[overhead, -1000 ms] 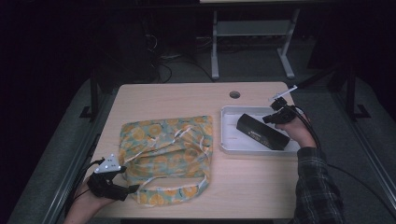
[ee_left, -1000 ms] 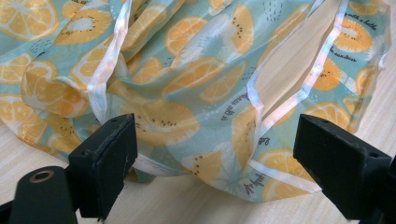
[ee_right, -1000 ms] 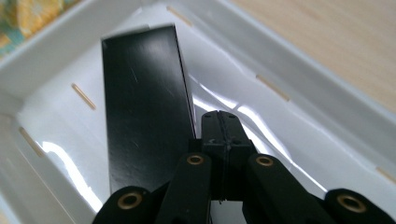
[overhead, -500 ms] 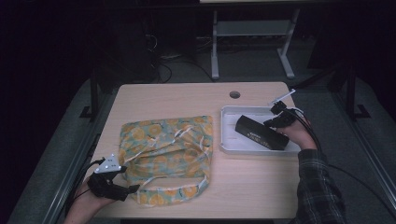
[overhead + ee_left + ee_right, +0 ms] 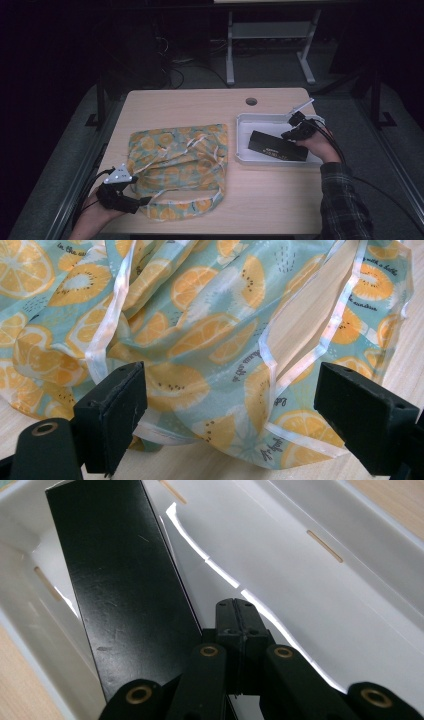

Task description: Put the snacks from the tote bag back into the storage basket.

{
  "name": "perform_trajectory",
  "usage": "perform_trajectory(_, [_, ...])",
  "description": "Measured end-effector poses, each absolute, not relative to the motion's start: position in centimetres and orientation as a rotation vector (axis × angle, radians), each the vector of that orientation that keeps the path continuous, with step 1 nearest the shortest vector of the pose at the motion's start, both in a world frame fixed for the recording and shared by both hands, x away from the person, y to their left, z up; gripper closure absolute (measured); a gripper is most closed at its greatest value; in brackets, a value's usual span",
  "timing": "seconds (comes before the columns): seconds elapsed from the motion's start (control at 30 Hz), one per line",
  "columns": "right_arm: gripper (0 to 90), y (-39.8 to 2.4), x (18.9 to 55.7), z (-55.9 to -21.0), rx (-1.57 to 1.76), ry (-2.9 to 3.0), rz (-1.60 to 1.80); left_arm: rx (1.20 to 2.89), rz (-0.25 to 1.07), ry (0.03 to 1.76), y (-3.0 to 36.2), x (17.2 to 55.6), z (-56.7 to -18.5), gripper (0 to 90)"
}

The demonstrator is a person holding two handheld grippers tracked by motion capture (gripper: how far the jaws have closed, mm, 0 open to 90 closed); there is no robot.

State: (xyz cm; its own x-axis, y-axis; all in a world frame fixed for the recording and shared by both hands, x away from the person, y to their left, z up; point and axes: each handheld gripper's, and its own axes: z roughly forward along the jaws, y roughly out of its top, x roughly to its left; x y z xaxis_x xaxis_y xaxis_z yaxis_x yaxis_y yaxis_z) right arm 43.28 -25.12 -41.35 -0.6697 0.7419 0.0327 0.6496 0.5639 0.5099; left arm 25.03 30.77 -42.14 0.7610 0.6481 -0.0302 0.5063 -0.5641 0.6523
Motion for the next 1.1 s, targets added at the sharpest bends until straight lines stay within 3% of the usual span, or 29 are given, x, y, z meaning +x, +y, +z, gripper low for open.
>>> perform_trajectory(1.1, [89.3, -24.7, 41.8, -41.1, 1.096, 2.678, 0.727, 2.294, 0.280, 0.855, 30.8, 25.0, -42.0, 13.1])
